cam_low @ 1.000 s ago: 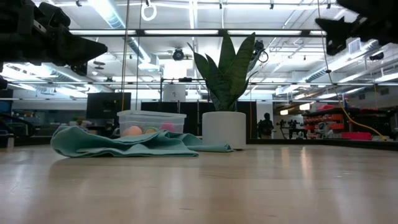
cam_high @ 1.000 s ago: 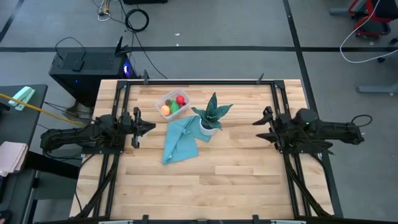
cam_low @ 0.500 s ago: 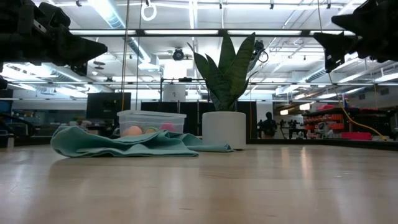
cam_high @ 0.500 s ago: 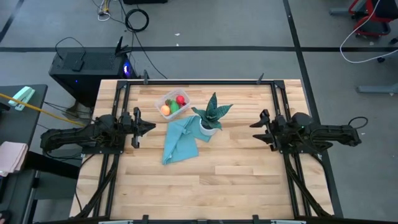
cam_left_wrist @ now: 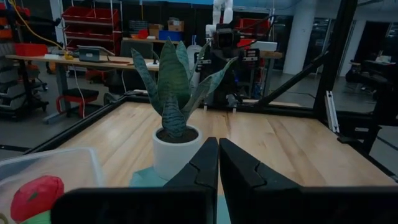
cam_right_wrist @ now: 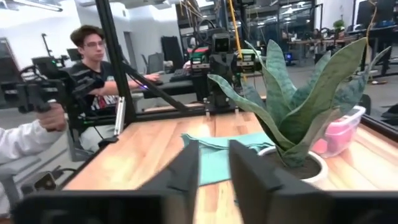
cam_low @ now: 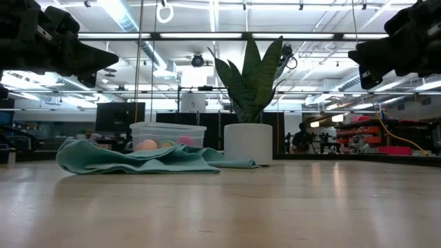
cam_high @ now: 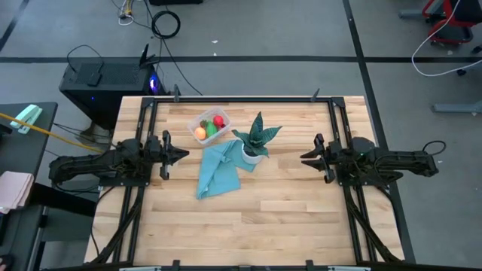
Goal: Pick and placing Produce into tupperware
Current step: Return to Home Position
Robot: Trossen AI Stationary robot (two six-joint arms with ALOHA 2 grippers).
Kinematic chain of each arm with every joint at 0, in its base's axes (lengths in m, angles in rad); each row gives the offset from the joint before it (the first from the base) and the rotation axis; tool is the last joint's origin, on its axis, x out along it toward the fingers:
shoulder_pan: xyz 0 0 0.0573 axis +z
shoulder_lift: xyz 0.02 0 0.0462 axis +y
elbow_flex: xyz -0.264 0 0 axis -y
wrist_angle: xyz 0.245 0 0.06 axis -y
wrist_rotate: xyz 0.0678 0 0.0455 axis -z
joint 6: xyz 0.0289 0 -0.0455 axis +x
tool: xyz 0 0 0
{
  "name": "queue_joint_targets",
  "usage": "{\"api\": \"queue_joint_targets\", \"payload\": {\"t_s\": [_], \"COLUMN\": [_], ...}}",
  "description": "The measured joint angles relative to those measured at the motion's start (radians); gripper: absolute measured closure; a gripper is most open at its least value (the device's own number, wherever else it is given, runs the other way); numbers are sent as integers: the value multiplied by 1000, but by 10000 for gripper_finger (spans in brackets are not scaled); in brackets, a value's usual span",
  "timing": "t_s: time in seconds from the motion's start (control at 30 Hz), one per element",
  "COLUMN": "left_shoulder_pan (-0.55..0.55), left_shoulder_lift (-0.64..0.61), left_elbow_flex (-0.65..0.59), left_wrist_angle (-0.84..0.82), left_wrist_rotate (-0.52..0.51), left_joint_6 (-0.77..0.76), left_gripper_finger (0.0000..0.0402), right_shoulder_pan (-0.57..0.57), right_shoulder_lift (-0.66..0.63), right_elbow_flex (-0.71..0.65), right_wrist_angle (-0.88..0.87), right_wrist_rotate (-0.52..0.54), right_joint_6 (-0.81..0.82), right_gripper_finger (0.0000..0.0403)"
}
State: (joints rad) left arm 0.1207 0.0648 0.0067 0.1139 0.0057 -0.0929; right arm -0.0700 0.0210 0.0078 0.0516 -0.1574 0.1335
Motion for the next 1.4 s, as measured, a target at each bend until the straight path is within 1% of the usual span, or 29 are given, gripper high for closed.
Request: {"api": "queue_joint_targets", "payload": {"t_s": [0.1,0.13,0.17,0.23,0.33,0.4,0.5,0.67,0.8,0.9,1.07,1.27,1.33,1.4], "left_shoulder_pan": [0,0,0,0,0,-1,0,0,0,0,0,0,0,0], "left_shoulder_lift": [0,0,0,0,0,0,0,0,0,0,0,0,0,0], "left_elbow_flex": [0,0,0,0,0,0,0,0,0,0,0,0,0,0], "left_wrist_angle": [0,0,1,1,12,28,47,46,46,41,-1,6,12,51], "left_wrist_rotate": [0,0,0,17,127,174,175,174,172,171,152,124,103,96], "left_joint_6": [0,0,1,11,48,51,50,52,52,50,26,26,27,54], "left_gripper_finger": [381,380,378,377,384,392,396,387,396,392,397,383,383,391], "right_shoulder_pan": [0,0,0,0,0,0,0,0,0,0,0,0,0,0], "right_shoulder_lift": [3,3,3,3,5,5,5,5,5,5,5,5,5,6], "right_elbow_flex": [0,0,0,0,0,0,0,0,0,0,0,0,0,0], "right_wrist_angle": [-2,-4,-6,-9,-23,-22,-22,-22,-22,-22,-23,-23,-17,12], "right_wrist_rotate": [32,51,72,100,117,123,124,124,126,133,134,132,133,131], "right_joint_6": [-22,-30,-32,-34,-37,-40,-42,-53,-64,-67,-67,-67,-74,-91], "right_gripper_finger": [375,389,392,389,398,397,398,400,401,401,402,402,402,402]}}
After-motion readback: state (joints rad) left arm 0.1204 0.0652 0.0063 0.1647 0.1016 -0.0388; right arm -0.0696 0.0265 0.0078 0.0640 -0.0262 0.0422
